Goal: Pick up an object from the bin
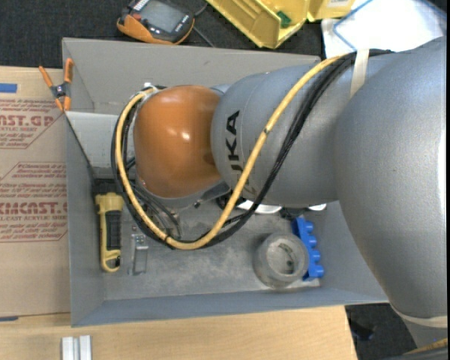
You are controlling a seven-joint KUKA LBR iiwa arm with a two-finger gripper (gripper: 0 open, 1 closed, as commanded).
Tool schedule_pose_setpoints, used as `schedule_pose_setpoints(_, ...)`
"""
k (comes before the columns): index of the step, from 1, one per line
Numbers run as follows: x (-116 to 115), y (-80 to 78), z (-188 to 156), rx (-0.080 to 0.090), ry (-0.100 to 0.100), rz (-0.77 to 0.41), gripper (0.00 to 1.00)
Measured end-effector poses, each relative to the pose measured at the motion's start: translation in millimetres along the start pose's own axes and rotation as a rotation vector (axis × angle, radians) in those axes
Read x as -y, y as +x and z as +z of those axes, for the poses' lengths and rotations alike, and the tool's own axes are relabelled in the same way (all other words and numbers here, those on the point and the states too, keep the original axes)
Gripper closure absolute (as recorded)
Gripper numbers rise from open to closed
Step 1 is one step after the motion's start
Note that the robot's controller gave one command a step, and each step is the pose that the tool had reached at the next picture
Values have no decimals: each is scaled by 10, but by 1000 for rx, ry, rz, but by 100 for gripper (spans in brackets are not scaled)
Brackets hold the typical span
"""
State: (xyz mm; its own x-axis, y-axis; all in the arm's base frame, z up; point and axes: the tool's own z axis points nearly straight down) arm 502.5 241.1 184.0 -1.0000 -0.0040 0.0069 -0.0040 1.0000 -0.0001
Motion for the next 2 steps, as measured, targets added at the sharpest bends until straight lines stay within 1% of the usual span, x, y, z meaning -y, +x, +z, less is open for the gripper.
schedule_pose_setpoints(1,16,-21,-48,7,-2,3,0)
schedule_pose_setpoints(2,-68,-441,893,15,-1,-703,0)
